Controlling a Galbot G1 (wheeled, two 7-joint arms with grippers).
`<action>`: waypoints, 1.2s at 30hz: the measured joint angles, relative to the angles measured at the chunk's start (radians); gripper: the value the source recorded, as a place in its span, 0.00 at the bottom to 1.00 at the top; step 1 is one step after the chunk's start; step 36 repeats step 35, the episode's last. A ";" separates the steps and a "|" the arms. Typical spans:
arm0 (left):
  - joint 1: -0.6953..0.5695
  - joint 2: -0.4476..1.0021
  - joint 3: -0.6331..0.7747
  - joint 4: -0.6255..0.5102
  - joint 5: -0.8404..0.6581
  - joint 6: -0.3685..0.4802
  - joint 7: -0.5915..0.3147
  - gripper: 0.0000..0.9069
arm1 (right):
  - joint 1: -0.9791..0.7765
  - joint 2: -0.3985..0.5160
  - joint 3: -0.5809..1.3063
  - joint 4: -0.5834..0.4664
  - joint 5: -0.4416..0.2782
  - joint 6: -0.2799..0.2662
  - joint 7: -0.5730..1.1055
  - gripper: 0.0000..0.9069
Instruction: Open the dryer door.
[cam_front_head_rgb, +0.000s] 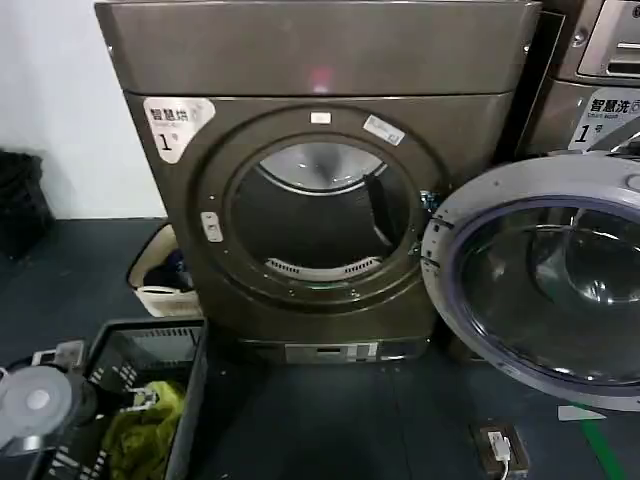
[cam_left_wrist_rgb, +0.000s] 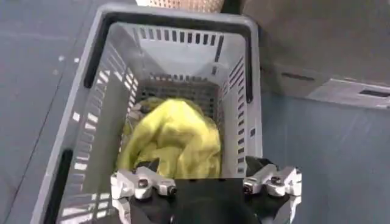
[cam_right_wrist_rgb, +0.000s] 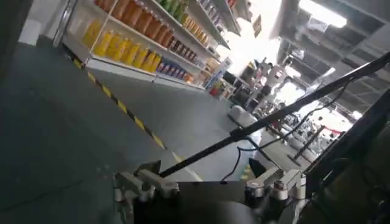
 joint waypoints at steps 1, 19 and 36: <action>0.001 0.002 0.000 0.001 -0.007 0.000 -0.001 1.00 | 0.000 0.001 0.000 0.001 -0.001 -0.002 0.003 1.00; 0.008 0.008 -0.006 0.011 -0.034 0.000 -0.008 1.00 | -0.003 0.021 0.021 0.003 -0.054 -0.046 0.060 1.00; 0.014 -0.001 -0.006 0.020 -0.027 0.000 -0.009 1.00 | 0.002 0.025 0.024 0.003 -0.058 -0.057 0.089 1.00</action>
